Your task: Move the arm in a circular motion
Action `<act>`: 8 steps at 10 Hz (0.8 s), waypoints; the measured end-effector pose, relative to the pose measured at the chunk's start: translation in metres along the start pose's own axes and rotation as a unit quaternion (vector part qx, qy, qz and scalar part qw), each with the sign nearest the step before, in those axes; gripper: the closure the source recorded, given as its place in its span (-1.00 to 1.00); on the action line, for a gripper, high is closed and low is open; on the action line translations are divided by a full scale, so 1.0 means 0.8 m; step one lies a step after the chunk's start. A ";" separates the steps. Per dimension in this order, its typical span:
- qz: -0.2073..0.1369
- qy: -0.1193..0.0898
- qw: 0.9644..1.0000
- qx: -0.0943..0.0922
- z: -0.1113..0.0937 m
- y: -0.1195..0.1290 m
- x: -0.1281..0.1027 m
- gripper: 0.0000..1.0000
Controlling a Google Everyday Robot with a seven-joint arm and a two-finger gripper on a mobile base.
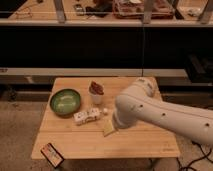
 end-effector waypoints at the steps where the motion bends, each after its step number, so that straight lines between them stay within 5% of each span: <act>1: -0.020 0.006 1.000 0.010 -0.002 -0.026 0.017 -0.60; 5: -0.084 0.034 0.996 0.026 -0.007 -0.093 0.115 -0.60; 8: -0.069 0.031 0.997 0.016 0.036 -0.063 0.210 -0.60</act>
